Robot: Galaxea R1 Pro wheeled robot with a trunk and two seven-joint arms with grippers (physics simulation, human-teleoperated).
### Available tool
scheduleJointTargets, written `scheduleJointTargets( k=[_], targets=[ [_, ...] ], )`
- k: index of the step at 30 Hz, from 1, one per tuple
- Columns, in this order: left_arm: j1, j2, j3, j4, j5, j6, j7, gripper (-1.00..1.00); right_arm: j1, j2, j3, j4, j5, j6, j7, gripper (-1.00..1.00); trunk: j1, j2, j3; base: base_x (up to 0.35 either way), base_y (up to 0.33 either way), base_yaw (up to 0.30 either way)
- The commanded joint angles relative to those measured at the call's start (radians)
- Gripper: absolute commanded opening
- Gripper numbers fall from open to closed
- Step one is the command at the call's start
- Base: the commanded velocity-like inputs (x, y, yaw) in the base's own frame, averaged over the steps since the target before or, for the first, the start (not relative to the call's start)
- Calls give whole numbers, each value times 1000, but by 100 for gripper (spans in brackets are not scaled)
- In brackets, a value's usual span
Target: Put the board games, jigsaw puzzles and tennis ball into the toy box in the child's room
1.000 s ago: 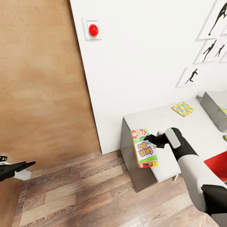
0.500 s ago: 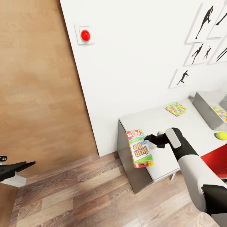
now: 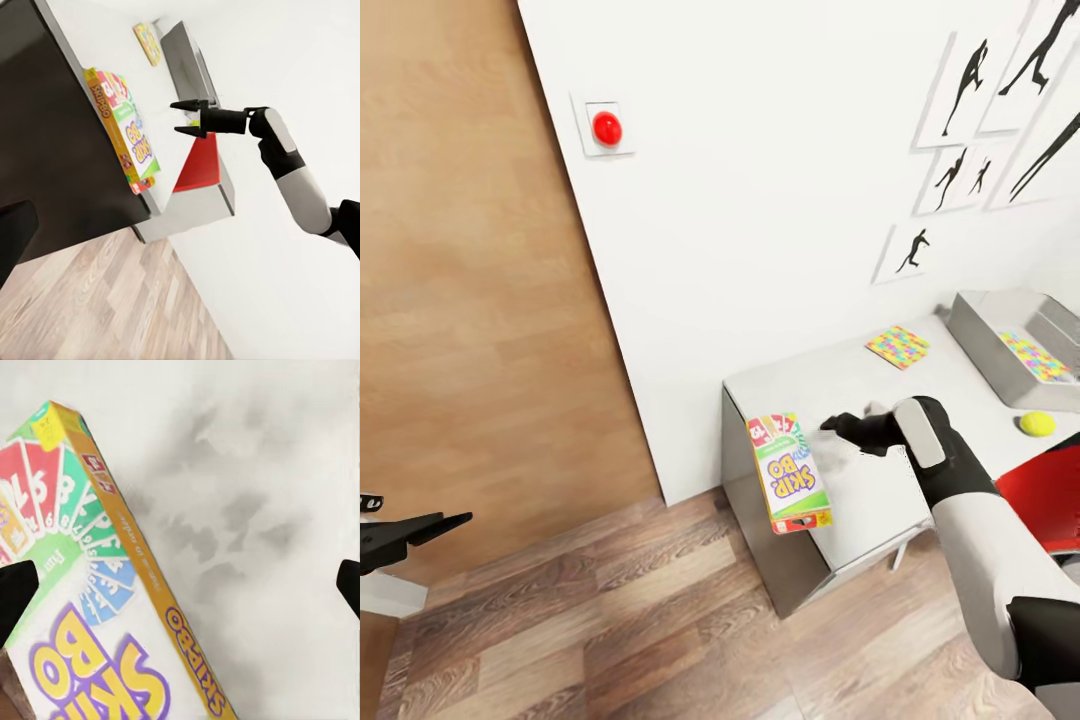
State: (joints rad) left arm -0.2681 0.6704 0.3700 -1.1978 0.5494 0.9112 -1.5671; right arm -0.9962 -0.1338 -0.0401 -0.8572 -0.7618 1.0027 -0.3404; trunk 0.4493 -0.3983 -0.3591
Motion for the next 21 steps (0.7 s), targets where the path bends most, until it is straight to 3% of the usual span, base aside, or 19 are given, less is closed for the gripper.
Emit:
scheduleJointTargets(
  k=[1, 7, 11, 14, 21],
  targets=[
    [0, 0, 0, 0, 0, 11, -4, 100, 8, -12, -5, -42, -15, 9, -3, 100, 1, -2, 0, 0, 0, -112],
    [0, 1, 0, 0, 0, 10, -4, 100, 56, -63, -27, -173, -37, 39, 60, 100, 1, -2, 9, 0, 0, -112],
    [0, 1, 0, 0, 0, 10, -4, 100, 98, -81, -53, -234, -72, 45, 114, 100, 1, -2, 14, 0, 0, -112],
    [0, 0, 0, 0, 0, 10, -4, 100, 139, -90, -73, -277, -109, 45, 150, 100, 1, -2, 19, 0, 0, -112],
    [0, 0, 0, 0, 0, 10, -4, 100, 291, -144, -120, -411, -244, 45, 234, 100, 1, -2, 29, 0, 0, -112]
  ],
)
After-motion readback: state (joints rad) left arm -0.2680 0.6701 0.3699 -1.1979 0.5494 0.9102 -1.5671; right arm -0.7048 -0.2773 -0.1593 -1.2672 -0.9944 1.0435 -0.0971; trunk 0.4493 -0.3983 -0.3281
